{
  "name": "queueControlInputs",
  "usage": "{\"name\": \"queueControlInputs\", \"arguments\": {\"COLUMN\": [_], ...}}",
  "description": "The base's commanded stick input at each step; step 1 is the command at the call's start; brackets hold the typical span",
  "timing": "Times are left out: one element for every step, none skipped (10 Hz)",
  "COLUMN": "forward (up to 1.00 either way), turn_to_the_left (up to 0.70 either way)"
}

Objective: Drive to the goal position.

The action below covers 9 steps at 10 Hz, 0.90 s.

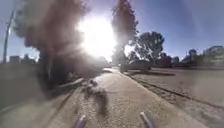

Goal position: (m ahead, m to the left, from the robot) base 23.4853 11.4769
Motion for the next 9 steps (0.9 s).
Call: {"name": "queueControlInputs", "arguments": {"forward": [0.93, 0.93, 0.93, 0.93, 0.93, 0.93, 0.93, 0.93, 0.93], "turn_to_the_left": [0.0, 0.0, 0.0, -0.08, -0.24, -0.37, -0.37, -0.37, -0.37]}}
